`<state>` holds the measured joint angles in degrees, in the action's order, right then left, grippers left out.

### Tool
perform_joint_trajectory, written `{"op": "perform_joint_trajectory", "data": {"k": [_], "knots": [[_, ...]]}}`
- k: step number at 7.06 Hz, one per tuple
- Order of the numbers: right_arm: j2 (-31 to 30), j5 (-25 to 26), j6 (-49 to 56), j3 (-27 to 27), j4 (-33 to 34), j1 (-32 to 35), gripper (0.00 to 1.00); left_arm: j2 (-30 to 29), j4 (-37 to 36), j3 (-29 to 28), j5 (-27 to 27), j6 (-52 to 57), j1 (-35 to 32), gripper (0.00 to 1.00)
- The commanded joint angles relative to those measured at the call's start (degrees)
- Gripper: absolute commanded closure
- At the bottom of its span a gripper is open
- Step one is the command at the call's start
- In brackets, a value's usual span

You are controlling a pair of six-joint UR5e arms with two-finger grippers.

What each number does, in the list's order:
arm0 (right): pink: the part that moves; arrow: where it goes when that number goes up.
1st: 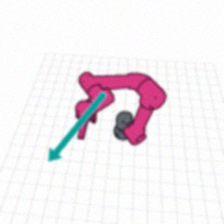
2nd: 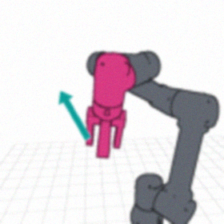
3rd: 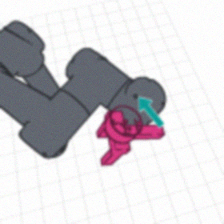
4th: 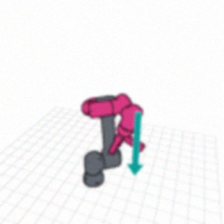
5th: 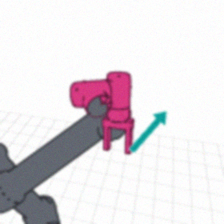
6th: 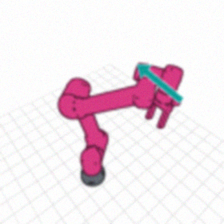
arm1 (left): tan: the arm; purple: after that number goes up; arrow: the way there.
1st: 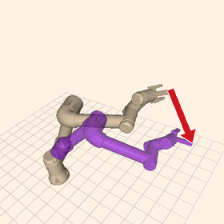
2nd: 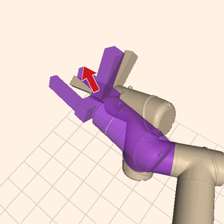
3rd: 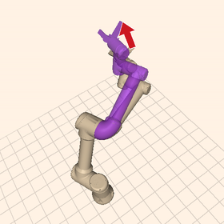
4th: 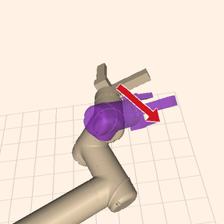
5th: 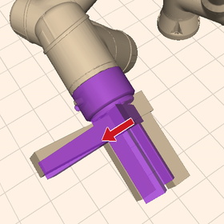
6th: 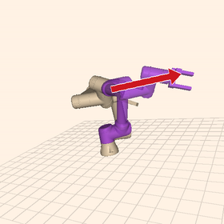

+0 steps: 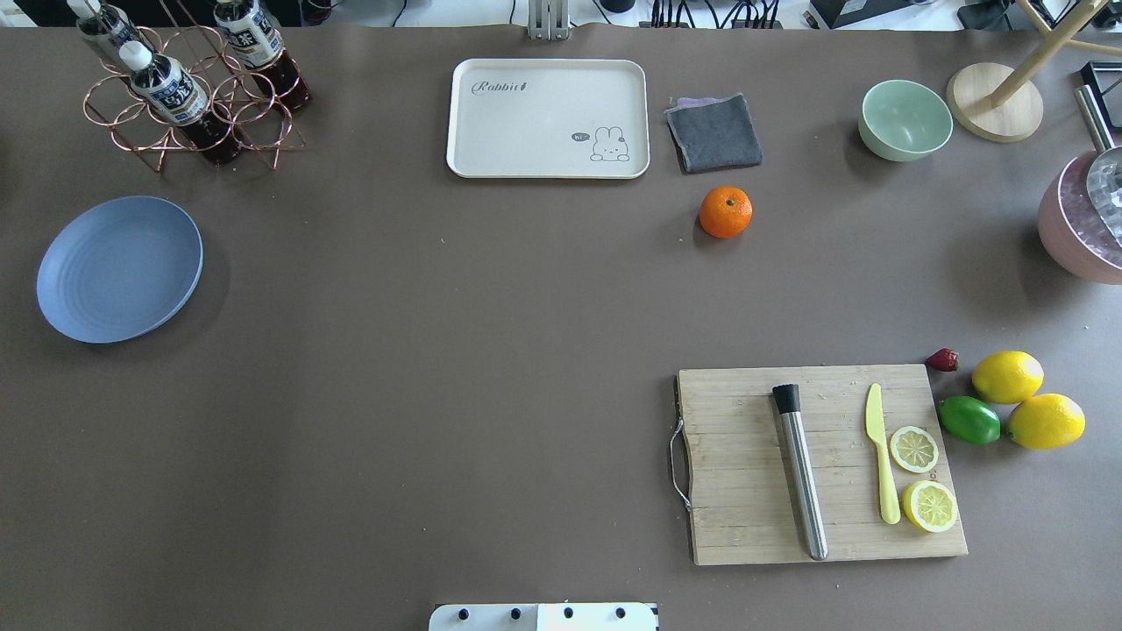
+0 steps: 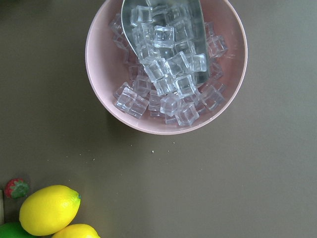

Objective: Pick orange to plate

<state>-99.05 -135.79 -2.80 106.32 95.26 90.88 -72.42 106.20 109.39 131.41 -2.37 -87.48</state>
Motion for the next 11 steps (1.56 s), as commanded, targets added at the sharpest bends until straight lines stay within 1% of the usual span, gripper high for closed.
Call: {"op": "perform_joint_trajectory", "data": {"k": [1,11], "knots": [[0.0,0.0,0.0,-0.1,0.0,0.0,0.00,0.0,0.0,-0.1,-0.2,-0.1,-0.1,0.02],[-0.1,0.0,0.0,0.1,0.0,0.0,0.00,-0.6,0.1,-1.1,-0.2,-0.1,0.1,0.02]]}}
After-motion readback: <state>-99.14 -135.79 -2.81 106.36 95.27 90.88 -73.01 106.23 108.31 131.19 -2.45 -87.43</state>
